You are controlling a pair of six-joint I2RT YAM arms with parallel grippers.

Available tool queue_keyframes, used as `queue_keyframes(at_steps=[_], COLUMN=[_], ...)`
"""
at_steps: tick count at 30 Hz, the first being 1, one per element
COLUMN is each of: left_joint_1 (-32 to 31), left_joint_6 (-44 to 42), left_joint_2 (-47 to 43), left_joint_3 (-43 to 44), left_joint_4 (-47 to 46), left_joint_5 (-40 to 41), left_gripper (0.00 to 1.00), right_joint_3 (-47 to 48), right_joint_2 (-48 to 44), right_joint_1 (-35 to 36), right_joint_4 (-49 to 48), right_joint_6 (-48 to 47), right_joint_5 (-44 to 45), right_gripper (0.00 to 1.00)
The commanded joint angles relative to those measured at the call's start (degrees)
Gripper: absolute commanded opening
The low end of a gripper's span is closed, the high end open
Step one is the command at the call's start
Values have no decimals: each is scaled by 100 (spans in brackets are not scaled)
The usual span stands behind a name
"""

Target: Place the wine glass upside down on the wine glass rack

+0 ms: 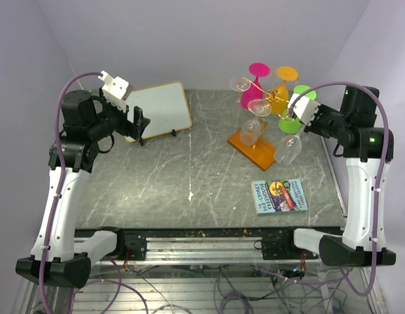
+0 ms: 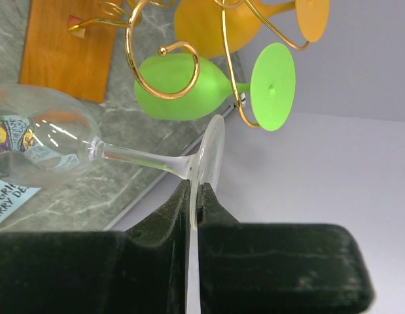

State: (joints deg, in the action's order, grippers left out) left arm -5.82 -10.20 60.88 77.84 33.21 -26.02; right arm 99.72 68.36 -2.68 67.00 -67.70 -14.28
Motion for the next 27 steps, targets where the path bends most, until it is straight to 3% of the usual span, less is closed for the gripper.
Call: queue_keyframes(at_steps=[1,27], left_joint_1=[48,55], left_joint_6=[-101,-191], left_joint_2=[-78,-163], left_joint_3=[-74,-95], left_joint_4=[-191,-192], left_joint_5=[-82,53], left_gripper=[93,93], right_joint_3=[124,316], right_joint_2=[116,710], right_joint_1=[78,302], right_joint_4=[-319,-714], right_joint_6=[-558,-2036], right_joint_5=[-82,-725], right_gripper=[0,0])
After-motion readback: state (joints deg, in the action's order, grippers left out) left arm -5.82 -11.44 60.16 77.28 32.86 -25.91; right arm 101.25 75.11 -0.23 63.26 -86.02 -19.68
